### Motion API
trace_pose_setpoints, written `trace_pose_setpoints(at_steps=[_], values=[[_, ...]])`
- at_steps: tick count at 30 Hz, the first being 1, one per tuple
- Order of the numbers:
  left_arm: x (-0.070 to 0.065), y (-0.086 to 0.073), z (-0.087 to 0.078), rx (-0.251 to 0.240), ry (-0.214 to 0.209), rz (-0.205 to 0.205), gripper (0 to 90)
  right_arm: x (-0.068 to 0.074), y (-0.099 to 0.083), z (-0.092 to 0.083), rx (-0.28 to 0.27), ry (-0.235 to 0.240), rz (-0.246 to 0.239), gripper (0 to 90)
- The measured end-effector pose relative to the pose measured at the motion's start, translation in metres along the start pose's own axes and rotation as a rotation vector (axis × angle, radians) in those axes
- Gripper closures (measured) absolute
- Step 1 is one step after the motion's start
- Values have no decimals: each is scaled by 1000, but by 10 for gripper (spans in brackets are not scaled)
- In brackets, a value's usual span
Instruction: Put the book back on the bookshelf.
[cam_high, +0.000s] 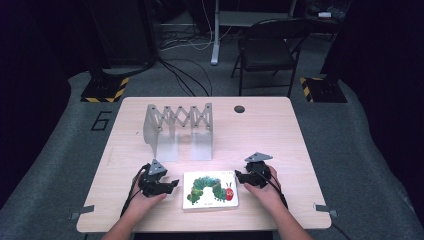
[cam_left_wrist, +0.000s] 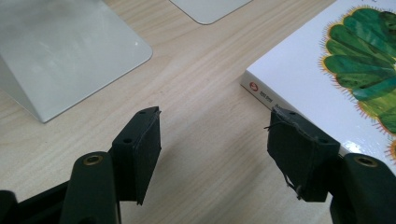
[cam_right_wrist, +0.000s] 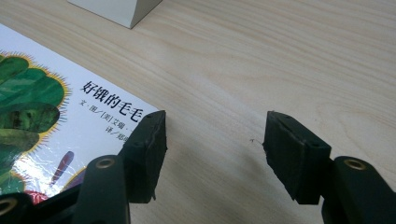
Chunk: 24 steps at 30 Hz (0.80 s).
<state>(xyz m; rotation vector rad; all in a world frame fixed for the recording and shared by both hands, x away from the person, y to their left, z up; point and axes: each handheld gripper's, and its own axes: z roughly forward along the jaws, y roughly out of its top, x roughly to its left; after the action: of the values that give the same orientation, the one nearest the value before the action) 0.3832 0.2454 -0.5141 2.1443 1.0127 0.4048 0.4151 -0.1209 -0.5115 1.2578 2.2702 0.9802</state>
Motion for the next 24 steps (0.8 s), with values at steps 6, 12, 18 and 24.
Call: trace_pose_setpoints(at_steps=[6, 12, 18, 24], values=[[-3, 0, -3, -7, -12, 5, 347, 1, 3, -1, -9, 7, -5, 356], [-7, -1, -6, -31, -17, -4, 347, 1, 5, -3, -26, 9, 10, 348], [-12, -1, -11, -18, -36, 8, 347, 0, 6, -1, -11, 25, 26, 370], [-17, 0, -15, -25, -54, 13, 346, 4, 7, 1, 11, 48, 1, 406]])
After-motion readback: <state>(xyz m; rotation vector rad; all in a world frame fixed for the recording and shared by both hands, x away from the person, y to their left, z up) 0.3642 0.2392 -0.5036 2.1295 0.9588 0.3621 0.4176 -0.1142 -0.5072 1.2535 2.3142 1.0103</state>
